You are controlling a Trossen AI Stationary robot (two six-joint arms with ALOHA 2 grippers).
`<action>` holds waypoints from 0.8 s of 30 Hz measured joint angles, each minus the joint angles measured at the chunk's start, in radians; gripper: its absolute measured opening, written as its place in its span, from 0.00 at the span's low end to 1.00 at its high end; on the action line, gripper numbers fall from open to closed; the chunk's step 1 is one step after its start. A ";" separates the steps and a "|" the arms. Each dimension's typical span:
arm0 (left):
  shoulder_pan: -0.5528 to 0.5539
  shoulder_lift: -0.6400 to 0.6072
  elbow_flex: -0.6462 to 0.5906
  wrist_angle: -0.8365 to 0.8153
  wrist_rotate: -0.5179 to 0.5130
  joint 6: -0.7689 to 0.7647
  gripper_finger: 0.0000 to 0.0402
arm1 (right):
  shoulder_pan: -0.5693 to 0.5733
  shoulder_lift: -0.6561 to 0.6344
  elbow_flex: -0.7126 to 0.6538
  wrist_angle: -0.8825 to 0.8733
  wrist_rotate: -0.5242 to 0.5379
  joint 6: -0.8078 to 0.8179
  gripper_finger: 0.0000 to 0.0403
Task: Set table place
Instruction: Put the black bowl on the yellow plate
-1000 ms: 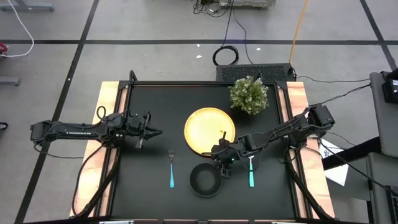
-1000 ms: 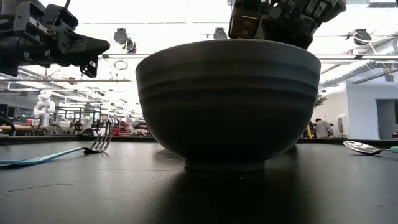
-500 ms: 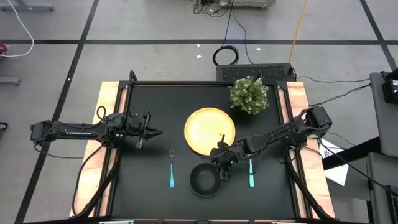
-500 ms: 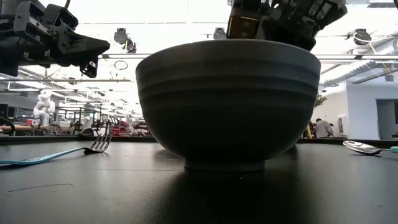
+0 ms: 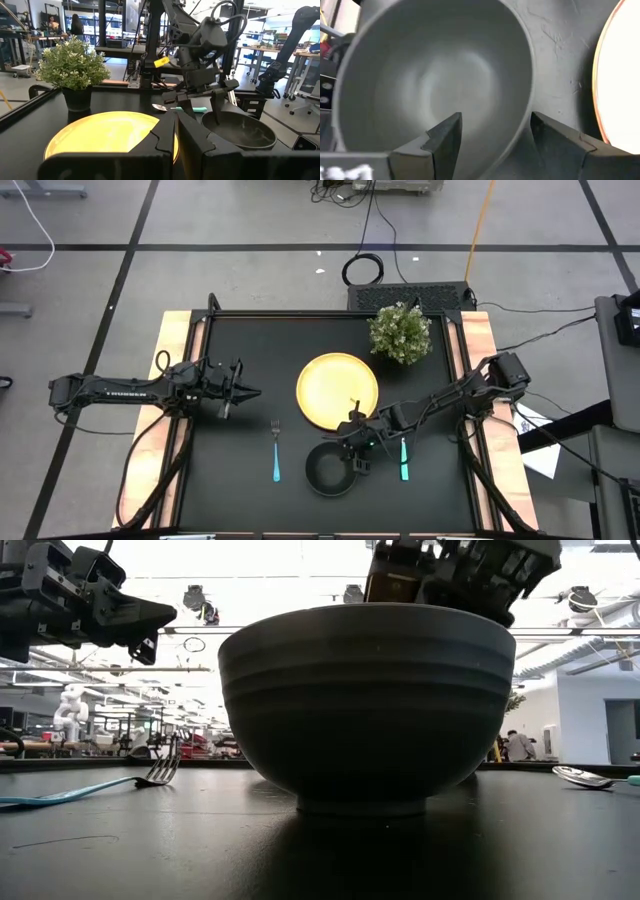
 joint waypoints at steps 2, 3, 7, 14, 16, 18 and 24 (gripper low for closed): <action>0.000 0.000 0.000 0.000 0.000 0.000 0.06 | 0.000 0.014 0.000 0.011 -0.002 0.000 0.57; 0.000 0.000 0.000 0.000 0.000 0.000 0.06 | 0.000 0.021 0.000 0.013 -0.001 0.000 0.57; 0.000 0.000 0.000 0.000 0.000 0.000 0.06 | 0.000 0.030 0.000 0.025 -0.002 0.000 0.57; 0.000 0.000 0.000 -0.001 0.000 -0.001 0.06 | 0.000 0.030 0.000 0.031 -0.002 -0.001 0.57; 0.000 0.000 0.000 0.000 0.000 -0.001 0.06 | 0.000 0.030 0.000 0.031 -0.002 -0.001 0.55; 0.000 0.000 0.000 0.000 0.000 -0.001 0.06 | 0.000 0.030 0.000 0.031 -0.002 0.000 0.52; 0.000 0.000 0.000 -0.001 0.000 -0.001 0.06 | 0.000 0.030 0.000 0.031 -0.002 -0.001 0.41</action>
